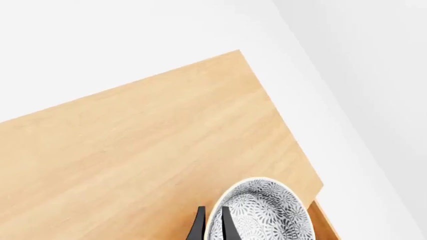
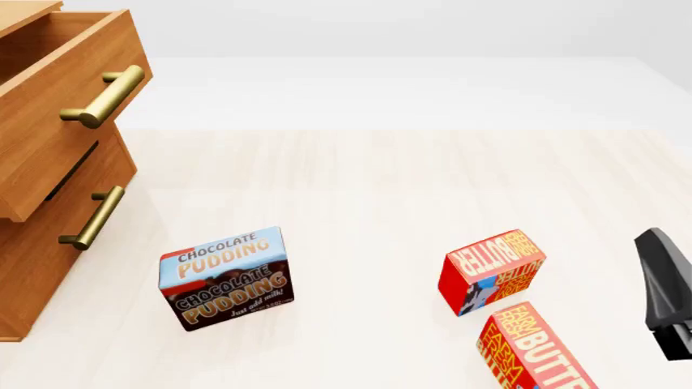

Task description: Put the bowl in the top drawer of the cabinet.

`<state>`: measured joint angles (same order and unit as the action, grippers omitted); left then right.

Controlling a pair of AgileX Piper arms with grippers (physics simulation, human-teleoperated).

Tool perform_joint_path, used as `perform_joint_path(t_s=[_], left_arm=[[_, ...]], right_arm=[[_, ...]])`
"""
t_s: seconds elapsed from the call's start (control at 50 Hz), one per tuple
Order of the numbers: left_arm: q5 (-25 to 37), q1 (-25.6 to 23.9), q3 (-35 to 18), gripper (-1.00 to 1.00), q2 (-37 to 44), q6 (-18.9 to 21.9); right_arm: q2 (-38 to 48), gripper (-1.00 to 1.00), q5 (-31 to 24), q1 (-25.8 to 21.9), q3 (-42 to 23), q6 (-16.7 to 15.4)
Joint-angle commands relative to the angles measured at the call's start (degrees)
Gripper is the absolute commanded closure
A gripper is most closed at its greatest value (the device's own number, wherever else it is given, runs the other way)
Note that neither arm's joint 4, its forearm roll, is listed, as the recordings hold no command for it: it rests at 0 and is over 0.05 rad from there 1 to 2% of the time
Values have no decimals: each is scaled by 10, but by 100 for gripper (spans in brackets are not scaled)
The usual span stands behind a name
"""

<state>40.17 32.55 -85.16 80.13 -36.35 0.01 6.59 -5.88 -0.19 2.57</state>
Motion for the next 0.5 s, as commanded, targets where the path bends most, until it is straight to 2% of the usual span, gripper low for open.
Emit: perform_joint_path(t_s=[0.02,0.14,0.16,0.5], left_arm=[[-10,-8,8,100,-4,-2],[-13,-13,12,100,-8,-6],[-12,-13,11,-100,-7,-8],[-8,-24,13,-100,-20,0]], right_arm=[[0,-100,1,2,0,1],[0,-100,1,3,0,0],[0,-100,1,3,0,0],[0,-100,3,2,0,1]])
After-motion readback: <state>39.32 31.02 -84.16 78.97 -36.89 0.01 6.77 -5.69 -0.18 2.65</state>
